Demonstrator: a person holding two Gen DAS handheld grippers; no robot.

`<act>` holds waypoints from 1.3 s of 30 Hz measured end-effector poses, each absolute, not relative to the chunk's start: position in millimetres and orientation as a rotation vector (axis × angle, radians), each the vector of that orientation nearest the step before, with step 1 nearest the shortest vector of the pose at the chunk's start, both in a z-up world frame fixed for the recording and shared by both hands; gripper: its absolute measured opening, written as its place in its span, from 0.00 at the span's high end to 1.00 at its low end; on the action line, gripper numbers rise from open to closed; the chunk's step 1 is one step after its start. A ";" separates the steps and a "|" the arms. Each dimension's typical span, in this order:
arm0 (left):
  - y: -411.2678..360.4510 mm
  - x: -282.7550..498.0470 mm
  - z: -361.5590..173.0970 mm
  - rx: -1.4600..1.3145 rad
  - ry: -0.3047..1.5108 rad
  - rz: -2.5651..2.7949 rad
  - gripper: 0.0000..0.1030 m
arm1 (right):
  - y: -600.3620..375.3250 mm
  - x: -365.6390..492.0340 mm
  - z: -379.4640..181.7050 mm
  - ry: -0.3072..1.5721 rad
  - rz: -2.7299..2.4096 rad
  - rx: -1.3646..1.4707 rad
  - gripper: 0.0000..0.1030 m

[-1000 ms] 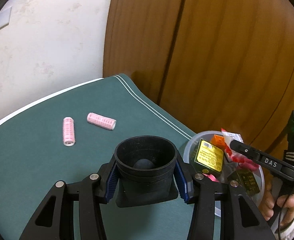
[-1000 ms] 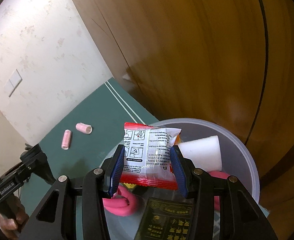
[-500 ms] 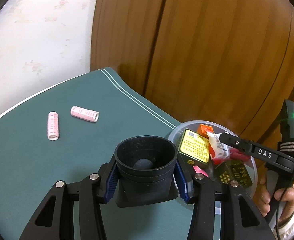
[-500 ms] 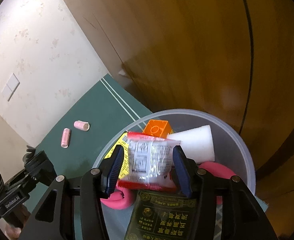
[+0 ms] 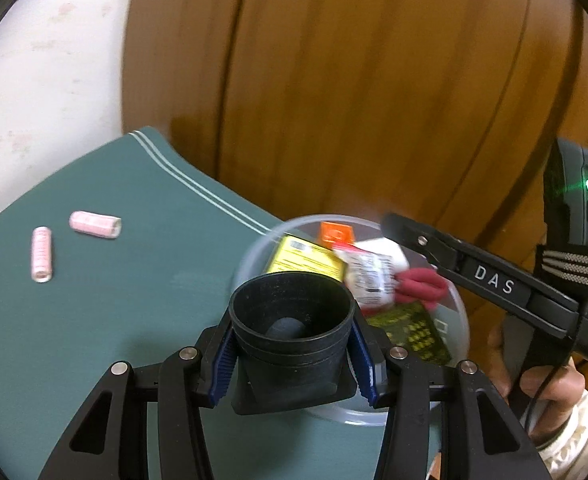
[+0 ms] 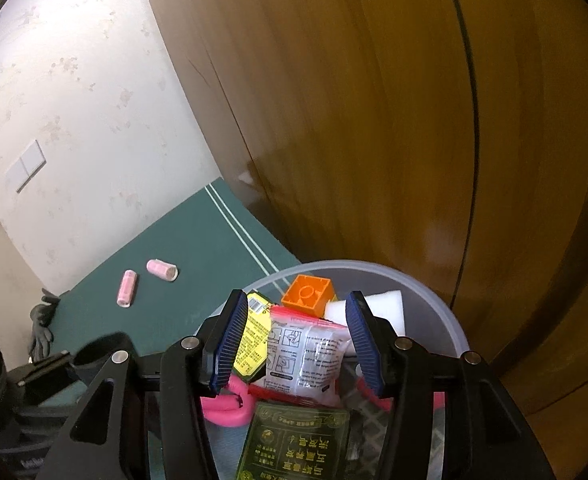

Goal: Organize objects
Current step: 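Lower the packet into the basin with the right gripper while the left lowers the nozzle, then open both grippers and withdraw them toward the two pink rollers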

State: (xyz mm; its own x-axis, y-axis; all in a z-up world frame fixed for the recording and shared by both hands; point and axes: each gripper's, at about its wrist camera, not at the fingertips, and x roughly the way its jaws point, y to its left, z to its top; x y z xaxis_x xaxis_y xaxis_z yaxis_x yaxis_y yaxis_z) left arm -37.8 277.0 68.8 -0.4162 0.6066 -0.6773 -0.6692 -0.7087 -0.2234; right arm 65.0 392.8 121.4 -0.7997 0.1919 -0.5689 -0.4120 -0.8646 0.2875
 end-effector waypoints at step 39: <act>235.2 -73.4 65.7 -1.053 0.127 2.320 0.05 | 364.3 55.1 124.6 0.606 2.723 -0.788 0.49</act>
